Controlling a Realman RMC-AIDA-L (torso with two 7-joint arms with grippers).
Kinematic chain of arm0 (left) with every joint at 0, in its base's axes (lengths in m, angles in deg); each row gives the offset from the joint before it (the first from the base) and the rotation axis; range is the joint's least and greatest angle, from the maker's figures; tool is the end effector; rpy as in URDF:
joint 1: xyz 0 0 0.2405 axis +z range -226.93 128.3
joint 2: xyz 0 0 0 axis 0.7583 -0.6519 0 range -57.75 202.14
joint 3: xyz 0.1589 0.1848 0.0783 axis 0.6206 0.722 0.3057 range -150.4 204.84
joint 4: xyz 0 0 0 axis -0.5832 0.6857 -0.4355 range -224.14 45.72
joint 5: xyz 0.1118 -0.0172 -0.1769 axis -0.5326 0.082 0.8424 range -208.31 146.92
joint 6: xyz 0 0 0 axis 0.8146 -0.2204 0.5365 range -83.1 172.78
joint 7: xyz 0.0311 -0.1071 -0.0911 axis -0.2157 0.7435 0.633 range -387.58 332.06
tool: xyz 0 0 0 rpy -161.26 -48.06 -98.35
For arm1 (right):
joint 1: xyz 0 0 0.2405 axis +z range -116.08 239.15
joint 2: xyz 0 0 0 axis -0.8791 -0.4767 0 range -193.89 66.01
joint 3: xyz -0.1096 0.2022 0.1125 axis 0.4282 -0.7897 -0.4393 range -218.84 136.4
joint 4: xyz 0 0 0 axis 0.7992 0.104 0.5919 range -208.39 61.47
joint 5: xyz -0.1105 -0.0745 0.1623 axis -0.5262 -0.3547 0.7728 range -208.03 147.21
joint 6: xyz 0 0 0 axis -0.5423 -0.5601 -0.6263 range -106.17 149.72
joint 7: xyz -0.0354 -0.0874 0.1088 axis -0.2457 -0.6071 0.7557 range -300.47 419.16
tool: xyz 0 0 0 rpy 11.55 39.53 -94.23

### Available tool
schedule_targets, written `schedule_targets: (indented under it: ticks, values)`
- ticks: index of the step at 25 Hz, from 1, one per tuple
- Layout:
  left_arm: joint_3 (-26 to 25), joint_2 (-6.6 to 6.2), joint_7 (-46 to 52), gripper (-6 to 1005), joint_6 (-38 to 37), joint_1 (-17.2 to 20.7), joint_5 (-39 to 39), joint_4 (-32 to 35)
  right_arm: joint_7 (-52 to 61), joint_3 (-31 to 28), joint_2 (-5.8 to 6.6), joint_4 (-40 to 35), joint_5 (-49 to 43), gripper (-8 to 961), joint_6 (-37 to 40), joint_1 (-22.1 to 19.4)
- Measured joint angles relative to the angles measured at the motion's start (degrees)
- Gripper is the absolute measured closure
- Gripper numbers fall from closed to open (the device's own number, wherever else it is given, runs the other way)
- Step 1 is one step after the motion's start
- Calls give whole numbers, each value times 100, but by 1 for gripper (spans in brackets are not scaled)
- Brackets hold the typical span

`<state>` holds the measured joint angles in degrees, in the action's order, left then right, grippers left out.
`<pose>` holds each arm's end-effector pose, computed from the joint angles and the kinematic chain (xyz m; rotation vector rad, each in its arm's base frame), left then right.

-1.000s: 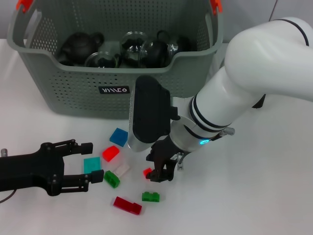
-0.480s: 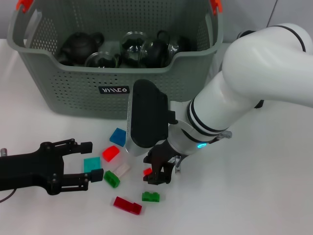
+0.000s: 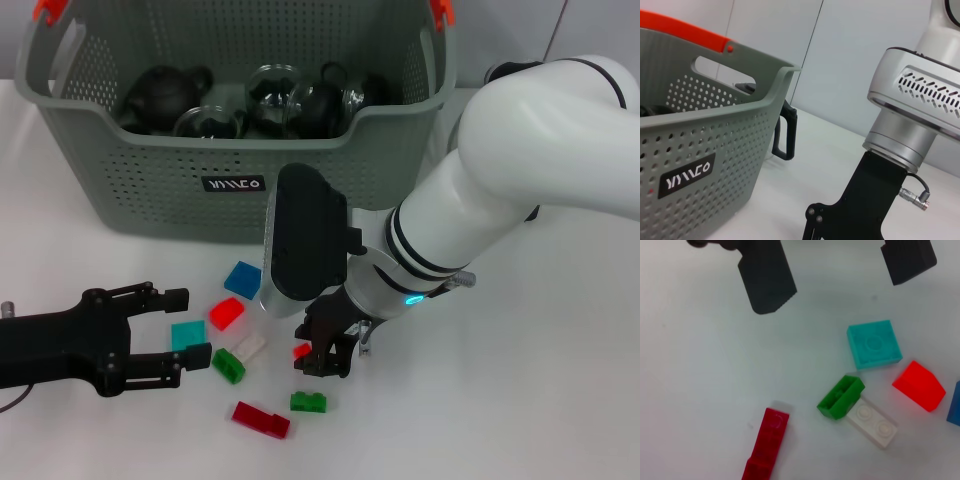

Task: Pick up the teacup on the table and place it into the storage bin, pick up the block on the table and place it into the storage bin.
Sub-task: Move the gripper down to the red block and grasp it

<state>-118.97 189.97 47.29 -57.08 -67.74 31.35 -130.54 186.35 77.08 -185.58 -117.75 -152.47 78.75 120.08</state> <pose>-0.3150 0.2547 0.0276 -2.7224 -0.7085 -0.7307 0.1050 0.3412 -0.1651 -3.0220 -0.0581 -0.5873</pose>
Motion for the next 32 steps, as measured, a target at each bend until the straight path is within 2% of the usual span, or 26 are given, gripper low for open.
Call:
schedule_targets:
  ticks: [12, 15, 31, 32]
  values:
    - [-15, 0, -3, 169, -3, 6, 0, -1, 6, 9, 0, -17, -2, 620, 20, -8]
    - [-15, 0, -2, 169, -3, 14, 0, -5, 17, 9, 0, -30, -2, 714, 7, -10]
    - [-16, -15, 3, 169, -10, 31, 0, -29, 13, 2, 14, -122, -1, 838, 80, -10]
    - [-18, -18, 1, 169, -8, 33, 0, -23, 21, -4, 19, -144, 1, 821, 98, -4]
